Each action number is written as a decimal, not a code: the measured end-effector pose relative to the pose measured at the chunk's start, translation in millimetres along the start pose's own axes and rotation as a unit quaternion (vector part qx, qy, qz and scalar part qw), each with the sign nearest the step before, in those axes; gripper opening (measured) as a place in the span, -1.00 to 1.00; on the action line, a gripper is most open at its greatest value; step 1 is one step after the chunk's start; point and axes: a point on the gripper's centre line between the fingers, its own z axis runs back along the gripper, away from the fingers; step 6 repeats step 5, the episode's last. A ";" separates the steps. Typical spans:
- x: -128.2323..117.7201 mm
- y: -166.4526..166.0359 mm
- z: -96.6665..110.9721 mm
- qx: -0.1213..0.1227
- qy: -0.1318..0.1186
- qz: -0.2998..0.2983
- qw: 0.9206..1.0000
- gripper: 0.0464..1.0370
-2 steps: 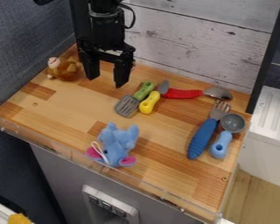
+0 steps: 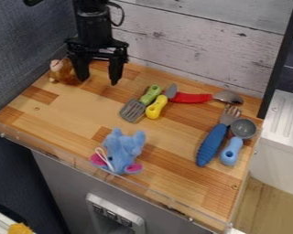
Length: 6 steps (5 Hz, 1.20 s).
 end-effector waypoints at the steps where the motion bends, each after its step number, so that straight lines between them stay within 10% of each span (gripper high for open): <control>1: 18.7 21.3 2.8 -0.002 -0.022 0.086 0.996 0.92; 3: 48.8 53.4 -0.7 -0.011 -0.031 0.116 0.993 0.93; 6: 55.3 52.0 -4.4 -0.014 -0.035 -0.018 0.999 0.92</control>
